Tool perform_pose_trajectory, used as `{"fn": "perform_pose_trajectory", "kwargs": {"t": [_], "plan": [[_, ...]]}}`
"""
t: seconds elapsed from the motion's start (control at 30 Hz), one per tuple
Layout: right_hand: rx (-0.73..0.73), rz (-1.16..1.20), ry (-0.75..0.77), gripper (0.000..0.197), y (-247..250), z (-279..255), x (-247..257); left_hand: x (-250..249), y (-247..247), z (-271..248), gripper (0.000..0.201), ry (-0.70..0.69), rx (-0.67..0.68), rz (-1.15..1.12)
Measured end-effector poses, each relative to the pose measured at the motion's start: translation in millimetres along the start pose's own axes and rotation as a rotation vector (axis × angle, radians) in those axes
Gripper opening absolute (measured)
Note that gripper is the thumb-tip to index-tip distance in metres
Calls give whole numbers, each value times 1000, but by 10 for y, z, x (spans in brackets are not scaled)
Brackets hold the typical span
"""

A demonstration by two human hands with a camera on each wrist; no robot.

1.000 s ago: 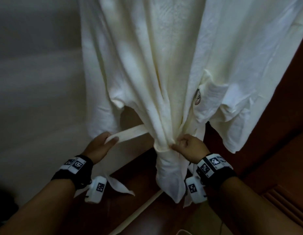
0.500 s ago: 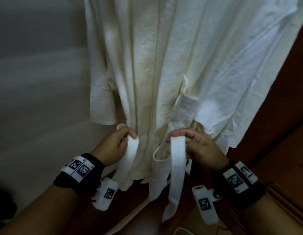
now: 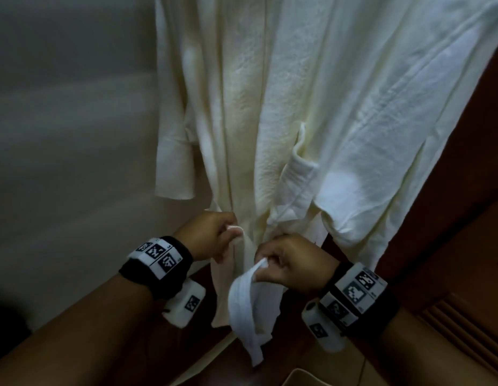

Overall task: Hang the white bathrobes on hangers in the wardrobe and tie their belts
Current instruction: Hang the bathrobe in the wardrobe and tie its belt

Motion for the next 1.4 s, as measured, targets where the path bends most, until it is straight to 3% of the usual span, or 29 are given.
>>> {"fn": "perform_pose_trajectory", "kwargs": {"t": [0.1,0.33,0.43,0.53,0.63,0.7,0.8,0.87,0.9,1.0,1.1,1.17,1.27,1.4], "plan": [[12,-43,48,35,-43,62,-8,-103,-139,14,32,3,71,-105],[-41,-21,27,12,91,66,-113,-155,-375,-13,25,-29,192,-430],[-137,-189,-82,36,197,45,-305,-197,-494,-114,24,6,287,-659],[-332,-222,-206,42,270,-29,-467,-249,-567,-173,17,4,321,-786],[-610,-16,-338,49,220,-173,-576,-311,-553,-158,17,-102,280,-668],[-694,199,-413,45,74,-236,-636,-336,-520,-112,17,-106,212,-659],[-654,701,-492,48,-221,-275,-811,-291,-481,-17,15,-98,72,-599],[-582,842,-584,63,-278,-321,-840,-184,-461,39,12,-62,-47,-438],[-542,900,-579,60,-243,-339,-781,-107,-462,60,10,-39,-98,-328],[-405,1141,-411,41,9,-304,-483,137,-524,77,14,-13,-183,-12],[-302,1243,-147,35,404,-129,-8,307,-673,96,15,-9,-194,179],[-326,1203,-26,30,704,50,318,385,-771,73,11,13,-163,238],[-300,1126,134,36,1063,347,807,499,-834,-3,13,4,-130,246],[-338,861,399,41,1293,773,1221,575,-771,-117,5,-3,-94,212]]}}
Point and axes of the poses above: each hand's wrist, its own z-axis towards the middle knuckle, its own y-axis out of the back of the hand, x = y × z, the point moved 4 cm from there along z, towards the middle knuckle, and after that the axes turned 14 degrees about z, right-handed, at the moved point
